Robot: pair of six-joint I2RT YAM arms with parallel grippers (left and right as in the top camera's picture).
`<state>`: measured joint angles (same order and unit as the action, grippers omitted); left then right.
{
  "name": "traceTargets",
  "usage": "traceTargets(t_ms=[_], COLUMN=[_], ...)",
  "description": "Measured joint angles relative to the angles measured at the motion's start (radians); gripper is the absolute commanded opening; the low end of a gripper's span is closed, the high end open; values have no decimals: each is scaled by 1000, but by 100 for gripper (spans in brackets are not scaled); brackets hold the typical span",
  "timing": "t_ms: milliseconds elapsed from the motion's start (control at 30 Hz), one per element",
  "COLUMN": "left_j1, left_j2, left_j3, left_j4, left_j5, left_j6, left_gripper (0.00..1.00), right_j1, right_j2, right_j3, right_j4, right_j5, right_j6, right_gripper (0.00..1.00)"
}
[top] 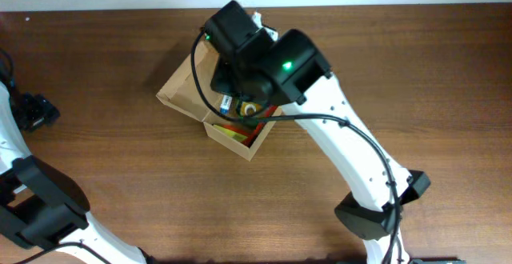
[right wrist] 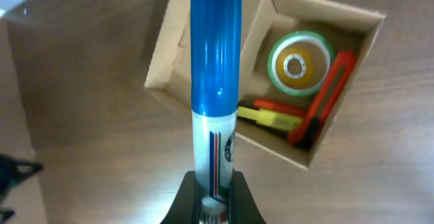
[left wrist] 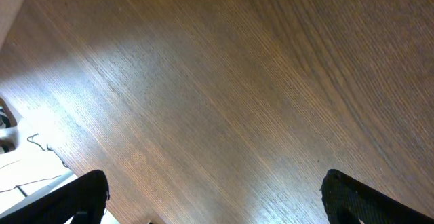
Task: Pack container
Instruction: 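Lower the blue marker into the box beside the tape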
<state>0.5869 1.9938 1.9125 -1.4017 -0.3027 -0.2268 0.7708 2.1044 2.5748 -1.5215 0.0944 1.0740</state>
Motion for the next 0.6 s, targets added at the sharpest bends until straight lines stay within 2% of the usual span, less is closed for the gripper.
traceTargets(t_ms=[200,367,600], left_j1=[0,0,0], left_j2=[0,0,0], left_j3=[0,0,0], left_j4=[0,0,0], left_j5=[0,0,0], left_j6=[0,0,0], left_gripper=[100,100,100], right_j1=[-10,-85,-142], right_j2=[143,254,257], right_j3=[0,-11,-146], right_j4=[4,-58,-45], right_j5=[17,-34,-52], right_j6=[183,211,229], right_gripper=[4,4,4])
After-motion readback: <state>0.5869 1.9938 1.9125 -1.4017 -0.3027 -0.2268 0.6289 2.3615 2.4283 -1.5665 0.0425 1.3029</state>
